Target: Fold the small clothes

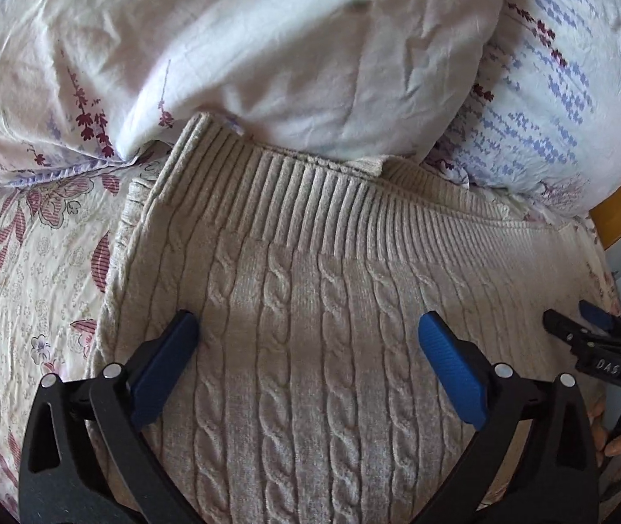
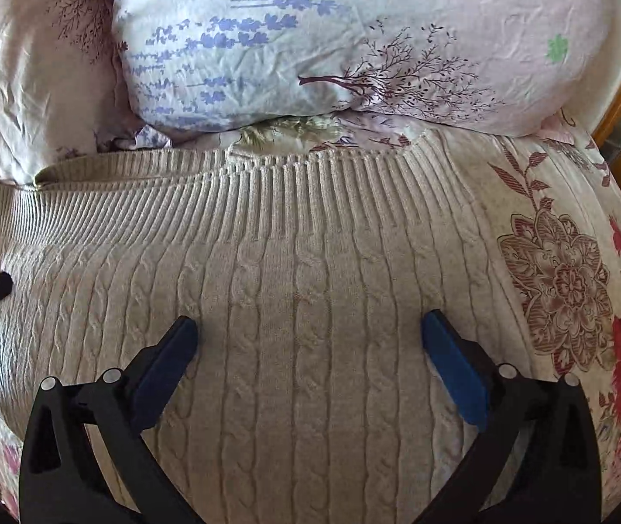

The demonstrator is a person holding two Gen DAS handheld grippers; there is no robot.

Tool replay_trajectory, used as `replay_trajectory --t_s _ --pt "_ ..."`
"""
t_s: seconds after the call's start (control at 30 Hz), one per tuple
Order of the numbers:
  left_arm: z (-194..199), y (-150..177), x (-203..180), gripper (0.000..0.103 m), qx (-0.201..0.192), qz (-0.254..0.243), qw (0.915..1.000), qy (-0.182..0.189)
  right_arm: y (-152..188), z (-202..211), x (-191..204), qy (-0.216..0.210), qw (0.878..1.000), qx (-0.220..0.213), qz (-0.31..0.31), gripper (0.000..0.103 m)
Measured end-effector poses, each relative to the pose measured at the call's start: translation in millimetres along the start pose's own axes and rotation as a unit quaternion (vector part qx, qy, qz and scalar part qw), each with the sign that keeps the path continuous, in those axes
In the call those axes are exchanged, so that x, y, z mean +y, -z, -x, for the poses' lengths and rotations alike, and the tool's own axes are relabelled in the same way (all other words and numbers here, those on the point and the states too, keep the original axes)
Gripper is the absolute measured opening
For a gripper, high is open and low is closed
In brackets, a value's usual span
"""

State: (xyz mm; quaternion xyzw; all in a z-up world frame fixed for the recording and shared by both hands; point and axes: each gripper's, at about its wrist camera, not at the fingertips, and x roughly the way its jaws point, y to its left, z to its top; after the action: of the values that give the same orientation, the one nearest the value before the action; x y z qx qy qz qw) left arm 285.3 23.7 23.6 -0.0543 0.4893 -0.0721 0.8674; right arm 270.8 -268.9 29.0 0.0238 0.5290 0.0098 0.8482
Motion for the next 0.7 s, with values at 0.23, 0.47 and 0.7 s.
replay_trajectory --t_s 0.23,0.47,0.7 --pt "-14 -1 -27 0.101 0.001 -0.028 0.9985 -0.047 5 -2 0 0.011 1.000 -0.014 0.001 0.102" --pt "-18 -2 -34 0.101 0.000 -0.023 0.9982 -0.055 6 1 3 0.018 1.000 -0.021 0.000 0.102" --pt "9 -6 -12 0.101 -0.035 0.016 0.9972 -0.064 5 1 4 0.019 1.000 -0.018 0.003 0.102"
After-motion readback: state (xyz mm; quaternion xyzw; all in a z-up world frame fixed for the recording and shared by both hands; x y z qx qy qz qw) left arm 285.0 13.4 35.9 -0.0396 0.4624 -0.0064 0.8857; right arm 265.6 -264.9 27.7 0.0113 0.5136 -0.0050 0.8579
